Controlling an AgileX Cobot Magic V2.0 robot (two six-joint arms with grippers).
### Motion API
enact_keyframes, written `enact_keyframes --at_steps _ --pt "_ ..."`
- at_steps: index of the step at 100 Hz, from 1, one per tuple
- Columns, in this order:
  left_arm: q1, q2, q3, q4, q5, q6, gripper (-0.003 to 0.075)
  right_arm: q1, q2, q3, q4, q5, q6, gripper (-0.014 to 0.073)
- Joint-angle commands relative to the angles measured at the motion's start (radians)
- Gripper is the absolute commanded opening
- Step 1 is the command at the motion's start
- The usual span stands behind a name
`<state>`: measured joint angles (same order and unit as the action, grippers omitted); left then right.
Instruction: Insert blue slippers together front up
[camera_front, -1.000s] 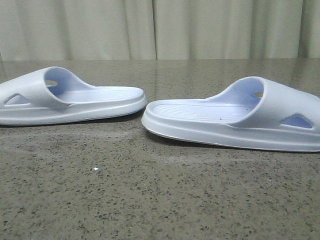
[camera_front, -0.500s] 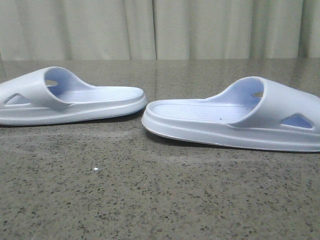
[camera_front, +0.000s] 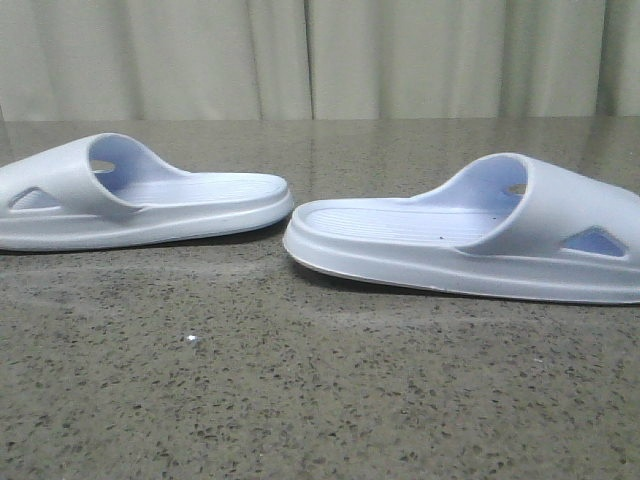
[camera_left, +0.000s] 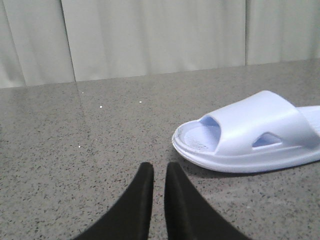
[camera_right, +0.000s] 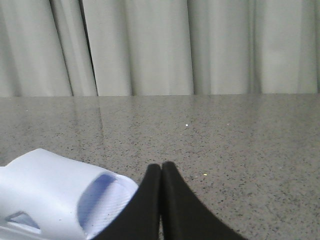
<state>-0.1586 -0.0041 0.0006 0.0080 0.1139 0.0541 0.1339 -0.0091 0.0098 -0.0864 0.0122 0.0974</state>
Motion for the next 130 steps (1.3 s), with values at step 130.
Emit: enact_keyframes --at_steps 130 --pt "0.004 0.393 -0.510 -0.478 0.325 -0.008 0.0024 -0.004 0.265 -0.539 0.042 0.496 0.002 -0.0059"
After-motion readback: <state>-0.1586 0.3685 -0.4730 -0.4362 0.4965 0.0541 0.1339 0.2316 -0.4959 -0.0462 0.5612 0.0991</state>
